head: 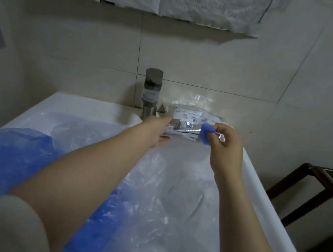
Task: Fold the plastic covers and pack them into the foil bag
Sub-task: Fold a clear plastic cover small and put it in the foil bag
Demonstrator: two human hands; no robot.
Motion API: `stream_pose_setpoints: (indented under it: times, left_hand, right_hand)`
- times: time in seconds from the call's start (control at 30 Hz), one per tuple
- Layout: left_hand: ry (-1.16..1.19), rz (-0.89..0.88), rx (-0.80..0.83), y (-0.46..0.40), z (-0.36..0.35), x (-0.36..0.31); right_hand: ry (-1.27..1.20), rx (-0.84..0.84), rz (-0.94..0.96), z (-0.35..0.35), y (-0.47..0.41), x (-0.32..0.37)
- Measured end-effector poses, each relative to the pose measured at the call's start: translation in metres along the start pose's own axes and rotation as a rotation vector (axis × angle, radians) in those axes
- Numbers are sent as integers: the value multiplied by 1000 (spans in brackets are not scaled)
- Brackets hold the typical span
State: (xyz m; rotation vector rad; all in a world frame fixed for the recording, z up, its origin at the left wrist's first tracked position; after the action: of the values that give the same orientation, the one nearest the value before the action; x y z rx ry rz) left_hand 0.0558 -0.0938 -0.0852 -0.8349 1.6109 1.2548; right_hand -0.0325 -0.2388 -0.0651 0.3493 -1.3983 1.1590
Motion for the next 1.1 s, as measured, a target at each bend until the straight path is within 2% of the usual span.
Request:
stream_pose_setpoints:
  times: [0.13, 0.27, 0.33, 0.5, 0.67, 0.8, 0.87, 0.97, 1.03, 1.1]
  left_hand:
    - [-56, -40, 9, -3, -10, 0]
    - [-395, -316, -47, 12, 5, 3]
    - [-414, -384, -10, 28, 18, 10]
    - [-638, -428, 13, 53, 54, 22]
    - [-836, -440, -44, 69, 82, 30]
    - [-873, -479, -17, 80, 87, 32]
    - [-860, -488, 16, 83, 86, 33]
    - [-859, -498, 50, 86, 81, 33]
    - [-870, -512, 51, 87, 76, 32]
    - [-878, -536, 38, 87, 69, 27]
  right_hand:
    - [39, 3, 53, 6, -5, 6]
    - [50, -42, 68, 17, -7, 16]
    - [109, -41, 70, 23, -9, 20]
    - [8, 93, -30, 15, 1, 23]
    - [148, 239, -48, -12, 16, 32]
    - [39, 269, -183, -25, 24, 35]
    - [210, 338, -127, -30, 25, 39]
    - [652, 585, 44, -41, 32, 52]
    - [778, 766, 54, -45, 40, 57]
    - [789, 811, 13, -38, 39, 67]
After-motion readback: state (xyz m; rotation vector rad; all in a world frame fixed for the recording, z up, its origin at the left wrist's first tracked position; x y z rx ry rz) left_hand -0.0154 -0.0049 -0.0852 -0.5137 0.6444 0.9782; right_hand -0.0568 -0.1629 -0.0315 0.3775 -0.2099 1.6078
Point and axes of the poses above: each hand's wrist, its own y-axis away from the middle knuckle, its own z-axis out of the back of the hand, x = y × z, the point moved 5 cm from there along -y, towards the middle knuckle, and after that the axes turned 5 degrees about x, right-handed, at the moved point
